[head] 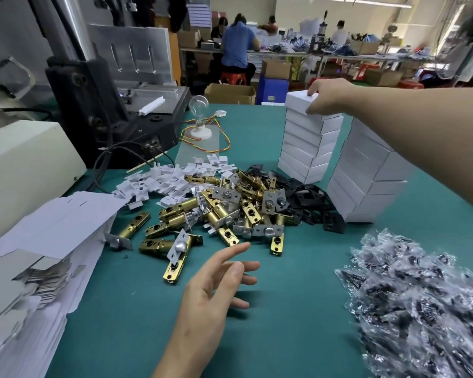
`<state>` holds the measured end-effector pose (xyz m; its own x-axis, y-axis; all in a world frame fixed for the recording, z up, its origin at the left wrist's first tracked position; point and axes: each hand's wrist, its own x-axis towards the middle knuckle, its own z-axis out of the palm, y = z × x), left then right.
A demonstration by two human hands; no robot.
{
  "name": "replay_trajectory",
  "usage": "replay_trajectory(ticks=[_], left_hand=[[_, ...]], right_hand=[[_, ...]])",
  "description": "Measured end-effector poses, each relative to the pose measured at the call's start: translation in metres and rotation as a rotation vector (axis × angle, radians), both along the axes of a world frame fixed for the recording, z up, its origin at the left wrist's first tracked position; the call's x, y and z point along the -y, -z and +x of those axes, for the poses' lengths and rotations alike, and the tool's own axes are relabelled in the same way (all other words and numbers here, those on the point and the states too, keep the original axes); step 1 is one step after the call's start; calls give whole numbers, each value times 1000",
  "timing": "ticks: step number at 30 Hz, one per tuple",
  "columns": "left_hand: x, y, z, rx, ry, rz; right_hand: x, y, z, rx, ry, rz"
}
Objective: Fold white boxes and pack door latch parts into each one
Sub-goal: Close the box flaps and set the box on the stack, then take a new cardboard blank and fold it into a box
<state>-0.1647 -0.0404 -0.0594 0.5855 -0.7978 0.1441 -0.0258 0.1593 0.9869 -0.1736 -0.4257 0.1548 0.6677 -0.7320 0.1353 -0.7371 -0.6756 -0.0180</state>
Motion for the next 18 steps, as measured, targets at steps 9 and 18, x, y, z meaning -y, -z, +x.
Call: replay_trajectory(ticks=[9, 18], left_hand=[[-2, -4, 0, -4, -19, 13], [-2, -7, -2, -3, -24, 44]], right_hand=[[6, 1, -4, -21, 5, 9], [-63, 2, 26, 161, -285, -317]])
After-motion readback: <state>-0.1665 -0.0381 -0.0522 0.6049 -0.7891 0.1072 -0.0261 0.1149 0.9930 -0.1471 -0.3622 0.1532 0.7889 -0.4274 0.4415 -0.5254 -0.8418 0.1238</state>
